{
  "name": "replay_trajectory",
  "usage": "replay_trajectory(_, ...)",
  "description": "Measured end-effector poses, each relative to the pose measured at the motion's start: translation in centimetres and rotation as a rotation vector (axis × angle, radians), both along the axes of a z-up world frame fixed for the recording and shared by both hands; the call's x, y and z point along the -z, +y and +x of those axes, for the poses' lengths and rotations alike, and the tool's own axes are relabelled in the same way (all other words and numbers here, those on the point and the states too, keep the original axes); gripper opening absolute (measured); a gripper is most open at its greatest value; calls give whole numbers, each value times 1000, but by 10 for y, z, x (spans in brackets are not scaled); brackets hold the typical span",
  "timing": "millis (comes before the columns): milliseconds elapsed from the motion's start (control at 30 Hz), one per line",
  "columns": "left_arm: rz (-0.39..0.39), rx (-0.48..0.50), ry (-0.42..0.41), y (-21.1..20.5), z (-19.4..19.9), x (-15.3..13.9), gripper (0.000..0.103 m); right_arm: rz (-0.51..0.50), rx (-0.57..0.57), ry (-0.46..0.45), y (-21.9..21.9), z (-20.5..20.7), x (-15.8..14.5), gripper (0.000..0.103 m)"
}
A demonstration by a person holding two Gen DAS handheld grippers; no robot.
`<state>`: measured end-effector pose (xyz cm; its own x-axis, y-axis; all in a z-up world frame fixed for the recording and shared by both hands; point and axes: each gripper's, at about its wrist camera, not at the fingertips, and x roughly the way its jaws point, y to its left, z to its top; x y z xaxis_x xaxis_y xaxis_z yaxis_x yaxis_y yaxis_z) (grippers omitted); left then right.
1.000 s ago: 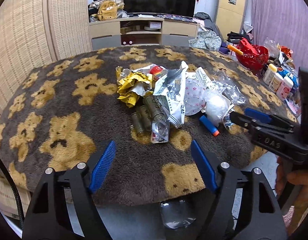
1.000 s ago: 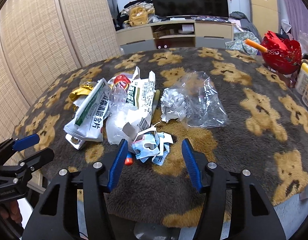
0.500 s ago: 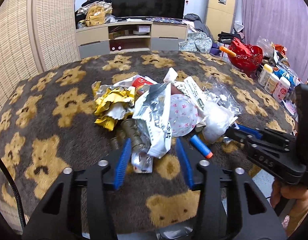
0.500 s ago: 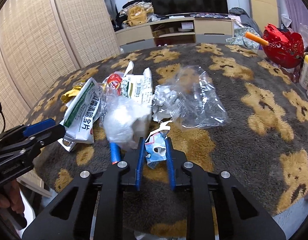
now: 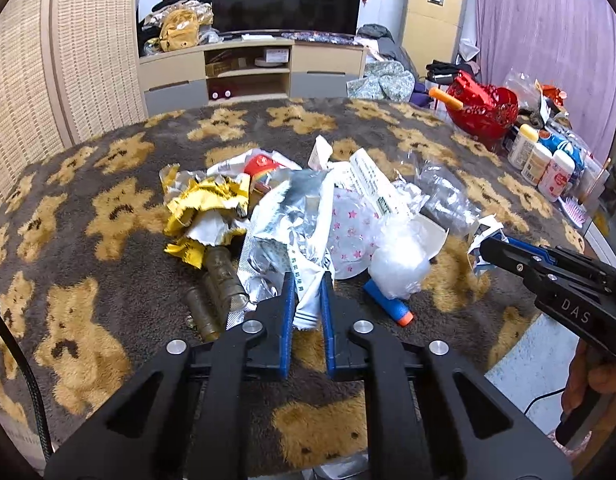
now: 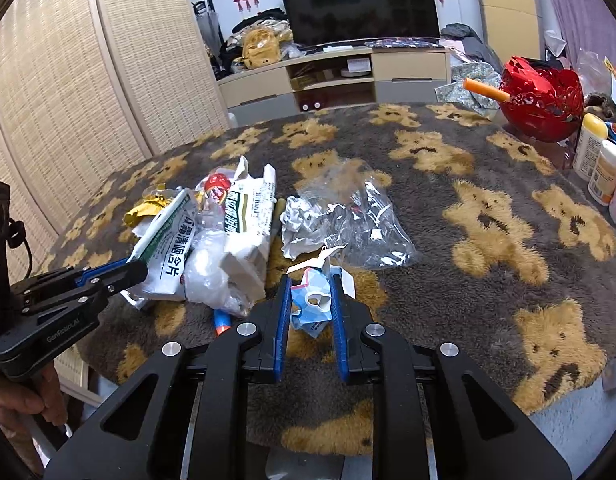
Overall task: Collect trash
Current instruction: 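Carry both held scraps down to the black bin and open both grippers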
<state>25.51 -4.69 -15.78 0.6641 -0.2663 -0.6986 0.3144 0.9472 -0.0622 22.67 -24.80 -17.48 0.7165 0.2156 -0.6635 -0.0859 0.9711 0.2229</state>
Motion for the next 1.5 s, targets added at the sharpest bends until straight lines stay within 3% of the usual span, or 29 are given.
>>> replay_trajectory(233,-16,-11,-81,2,-27,-43,10,5,-14,-61,3,-23,-34,20)
replay_trajectory(433,-19,-18,-127,1,-76,-80,10,14,-28,-116,4,-64,-71,20)
replay_trajectory(667,-33,-26,-111,3,-141,-88,10,13,-55,-105,6,-120,-84,20)
replay_trajectory(867,-43,-21,-25,4,-186,-53,10,-12,-108,-43,18,-160,-62,20)
replay_trajectory(1033,-32,-15,76,4,-204,-9,10,5,-123,64,20,-174,-20,20)
replay_trajectory(1500,-51,-29,356,-3,-187,115,10,97,-104,324,28,-149,96,20)
